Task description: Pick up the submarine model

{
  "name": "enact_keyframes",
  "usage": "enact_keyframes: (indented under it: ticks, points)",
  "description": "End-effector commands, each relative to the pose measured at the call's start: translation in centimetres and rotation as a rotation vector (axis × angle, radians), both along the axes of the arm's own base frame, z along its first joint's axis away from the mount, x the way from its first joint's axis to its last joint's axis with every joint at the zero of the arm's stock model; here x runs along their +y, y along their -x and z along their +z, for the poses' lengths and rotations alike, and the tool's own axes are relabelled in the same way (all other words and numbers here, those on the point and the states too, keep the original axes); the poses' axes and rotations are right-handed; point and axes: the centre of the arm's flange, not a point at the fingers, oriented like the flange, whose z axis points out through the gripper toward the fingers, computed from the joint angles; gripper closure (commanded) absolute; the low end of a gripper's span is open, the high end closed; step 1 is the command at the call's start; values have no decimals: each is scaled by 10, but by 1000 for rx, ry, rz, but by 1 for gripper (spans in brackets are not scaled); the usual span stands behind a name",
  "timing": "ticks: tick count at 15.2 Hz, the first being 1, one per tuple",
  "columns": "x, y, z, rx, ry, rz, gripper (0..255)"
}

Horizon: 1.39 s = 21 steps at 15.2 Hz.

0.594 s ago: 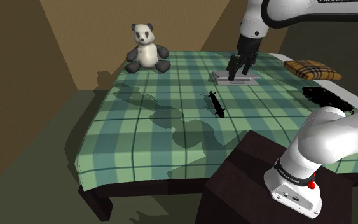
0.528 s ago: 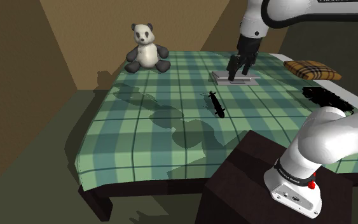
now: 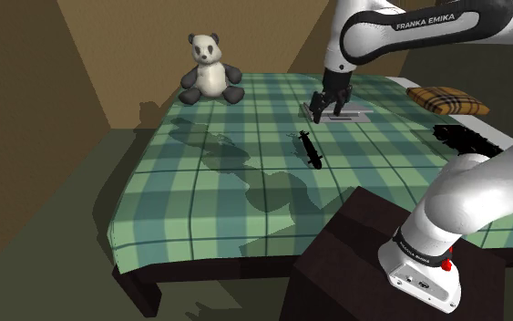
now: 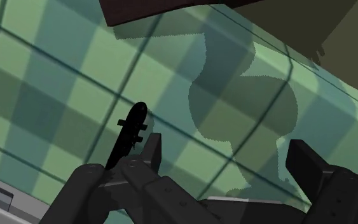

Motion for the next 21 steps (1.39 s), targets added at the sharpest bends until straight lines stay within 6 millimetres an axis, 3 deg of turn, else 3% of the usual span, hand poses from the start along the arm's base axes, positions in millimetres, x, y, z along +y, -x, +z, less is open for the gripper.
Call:
enact_keyframes:
  ticks: [1,11,21]
  points:
    - [-12,-16,-19,7,6,-29,0]
    - [-81,-88,-108,47,32,-173,0]
    - [-161,-145,-199,87,58,-316,0]
